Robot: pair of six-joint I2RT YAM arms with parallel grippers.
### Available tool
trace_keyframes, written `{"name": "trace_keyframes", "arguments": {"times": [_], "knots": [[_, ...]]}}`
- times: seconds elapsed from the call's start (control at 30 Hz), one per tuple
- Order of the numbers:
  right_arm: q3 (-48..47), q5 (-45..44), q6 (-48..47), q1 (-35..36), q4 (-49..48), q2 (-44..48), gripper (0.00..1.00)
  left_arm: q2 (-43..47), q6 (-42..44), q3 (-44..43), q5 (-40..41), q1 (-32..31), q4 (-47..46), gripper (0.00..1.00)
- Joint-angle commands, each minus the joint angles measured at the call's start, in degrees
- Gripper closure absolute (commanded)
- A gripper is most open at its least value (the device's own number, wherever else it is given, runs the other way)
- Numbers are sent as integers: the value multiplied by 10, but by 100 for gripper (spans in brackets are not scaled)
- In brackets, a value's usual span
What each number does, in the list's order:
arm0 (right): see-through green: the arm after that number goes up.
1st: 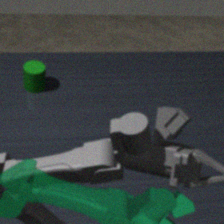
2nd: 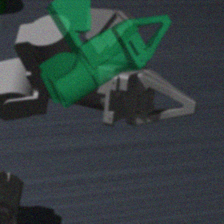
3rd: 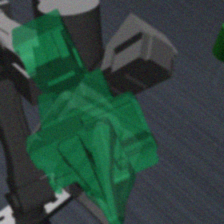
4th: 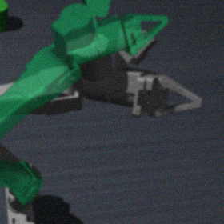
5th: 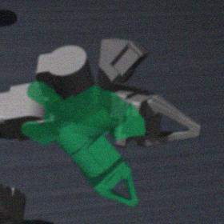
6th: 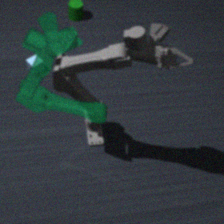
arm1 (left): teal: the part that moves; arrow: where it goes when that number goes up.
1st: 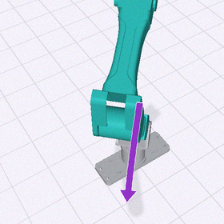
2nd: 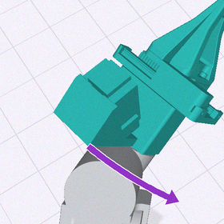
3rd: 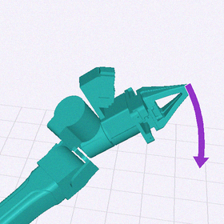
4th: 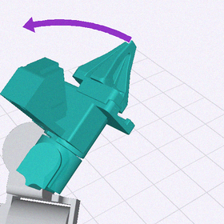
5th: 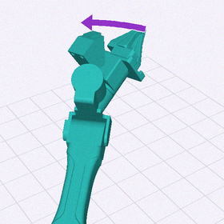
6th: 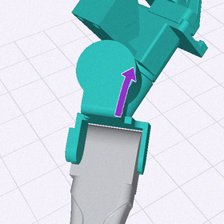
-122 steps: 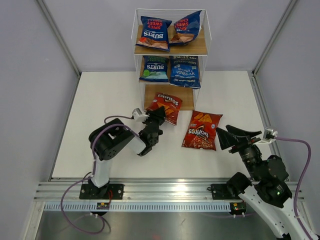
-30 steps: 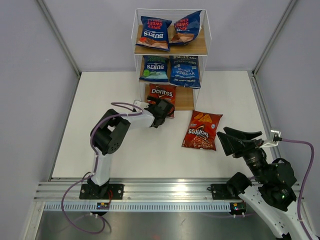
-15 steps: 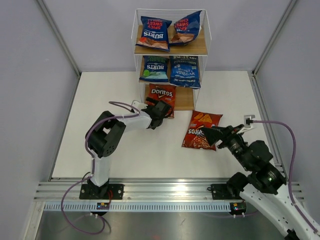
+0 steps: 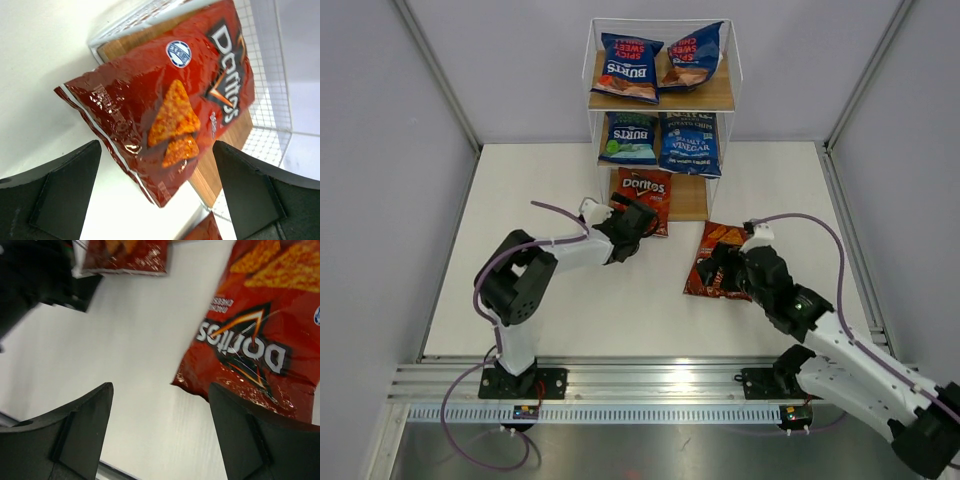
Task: Place and organize the chips bags onto the shelf
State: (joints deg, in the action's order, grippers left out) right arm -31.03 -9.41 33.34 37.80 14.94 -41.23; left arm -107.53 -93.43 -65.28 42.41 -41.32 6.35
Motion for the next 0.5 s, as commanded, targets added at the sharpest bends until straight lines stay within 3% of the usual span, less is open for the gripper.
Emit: {"name": "trace_keyframes", "arguments": {"times": [0.0, 0.1, 0.23, 0.47], "knots": [[-57, -24, -23, -7, 22, -76, 14, 40, 32, 16, -6, -4, -36, 1], [-79, -25, -33, -41, 47, -112, 11, 66, 59, 38, -23, -4, -61, 1], [-80, 8, -38, -107, 60, -93, 10, 121, 124, 59, -54, -8, -61, 1], [-98, 33, -64, -171, 82, -174, 9, 252, 180, 188, -94, -12, -100, 1]]}}
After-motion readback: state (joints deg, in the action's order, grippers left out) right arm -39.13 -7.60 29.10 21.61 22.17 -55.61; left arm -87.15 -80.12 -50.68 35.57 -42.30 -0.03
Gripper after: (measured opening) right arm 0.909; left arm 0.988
